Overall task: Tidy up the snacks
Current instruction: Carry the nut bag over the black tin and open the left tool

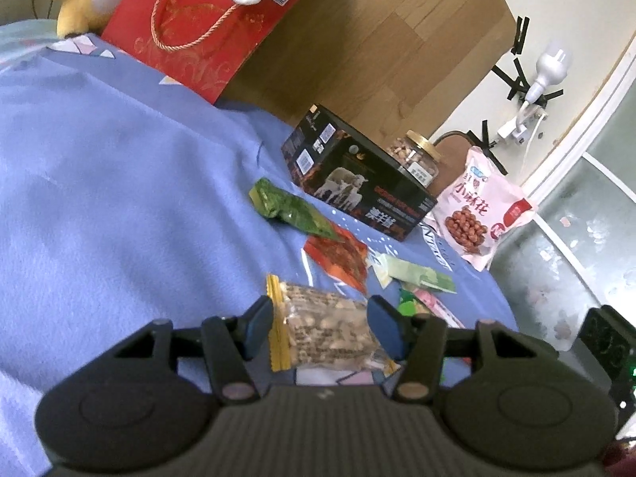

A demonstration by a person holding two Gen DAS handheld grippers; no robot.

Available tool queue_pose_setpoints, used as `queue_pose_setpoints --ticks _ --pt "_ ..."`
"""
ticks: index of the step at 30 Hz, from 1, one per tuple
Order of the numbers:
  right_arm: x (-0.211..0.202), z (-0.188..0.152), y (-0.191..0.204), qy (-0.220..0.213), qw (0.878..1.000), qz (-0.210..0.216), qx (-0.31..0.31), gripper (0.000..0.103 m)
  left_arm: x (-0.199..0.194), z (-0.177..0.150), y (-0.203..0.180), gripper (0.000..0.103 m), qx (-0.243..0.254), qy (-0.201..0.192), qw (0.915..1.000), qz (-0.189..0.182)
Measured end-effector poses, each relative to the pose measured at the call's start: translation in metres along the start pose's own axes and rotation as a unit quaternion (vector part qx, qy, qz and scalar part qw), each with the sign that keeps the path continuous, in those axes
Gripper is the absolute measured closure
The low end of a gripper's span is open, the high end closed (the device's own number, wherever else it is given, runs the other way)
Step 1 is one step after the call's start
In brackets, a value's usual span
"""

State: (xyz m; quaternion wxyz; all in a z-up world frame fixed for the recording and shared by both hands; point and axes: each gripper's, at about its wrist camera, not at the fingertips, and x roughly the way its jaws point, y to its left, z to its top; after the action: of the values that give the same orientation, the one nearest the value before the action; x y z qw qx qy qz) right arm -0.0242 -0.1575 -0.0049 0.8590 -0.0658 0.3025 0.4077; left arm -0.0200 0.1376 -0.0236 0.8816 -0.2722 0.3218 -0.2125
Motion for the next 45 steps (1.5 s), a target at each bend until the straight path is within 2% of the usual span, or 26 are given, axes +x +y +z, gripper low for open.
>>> queue_pose_setpoints --ticks 4,8,10,13,14,17,20,22,23,25,29,36,41,43,45 --pt "0.002 0.000 0.001 0.001 1.000 0.007 -0.004 0.025 0.001 -0.001 -0.003 0.050 0.001 0.013 0.9999 -0.010" --pt "0.008 0.004 0.002 0.004 1.000 0.014 -0.017 0.025 0.007 -0.001 -0.009 0.050 0.012 0.020 0.9997 -0.002" --pt "0.010 0.009 0.008 0.005 0.999 0.010 -0.040 0.025 0.009 0.002 -0.008 0.047 0.004 0.020 0.9998 0.005" --pt "0.022 0.016 0.014 0.024 0.997 0.009 -0.071 0.026 0.008 0.007 -0.003 0.045 -0.006 0.017 0.9997 0.014" --pt "0.027 0.017 0.015 0.032 0.996 0.012 -0.079 0.026 0.009 0.008 -0.003 0.045 -0.005 0.021 0.9994 0.029" --pt "0.047 0.016 0.015 0.061 0.994 0.016 -0.094 0.027 0.013 0.008 -0.006 0.045 0.009 0.032 0.9989 0.035" --pt "0.052 0.021 0.013 0.051 0.995 0.027 -0.084 0.032 0.017 0.005 -0.011 0.046 0.012 0.034 0.9989 0.029" --pt "0.054 0.022 0.013 0.043 0.995 0.033 -0.079 0.044 0.020 0.004 -0.015 0.048 0.019 0.034 0.9988 0.032" --pt "0.054 0.021 0.013 0.038 0.996 0.039 -0.076 0.048 0.023 0.004 -0.015 0.053 0.015 0.039 0.9988 0.024" --pt "0.051 0.020 0.013 0.030 0.996 0.043 -0.070 0.053 0.027 0.005 -0.015 0.054 0.003 0.045 0.9989 0.011" --pt "0.048 0.018 0.006 0.018 0.998 0.048 -0.040 0.053 0.033 0.006 -0.018 0.054 0.004 0.045 0.9989 0.011" --pt "0.039 0.014 -0.008 0.011 0.995 0.095 0.021 0.047 0.039 0.006 -0.024 0.054 0.012 0.052 0.9985 0.012" --pt "0.035 0.012 -0.013 0.008 0.993 0.108 0.041 0.045 0.041 0.005 -0.028 0.054 0.015 0.053 0.9984 0.012" --pt "0.036 0.012 -0.013 0.009 0.994 0.105 0.040 0.050 0.042 0.004 -0.029 0.054 0.015 0.053 0.9984 0.012" --pt "0.038 0.013 -0.012 0.012 0.995 0.090 0.035 0.061 0.043 0.005 -0.029 0.054 0.014 0.052 0.9985 0.012"
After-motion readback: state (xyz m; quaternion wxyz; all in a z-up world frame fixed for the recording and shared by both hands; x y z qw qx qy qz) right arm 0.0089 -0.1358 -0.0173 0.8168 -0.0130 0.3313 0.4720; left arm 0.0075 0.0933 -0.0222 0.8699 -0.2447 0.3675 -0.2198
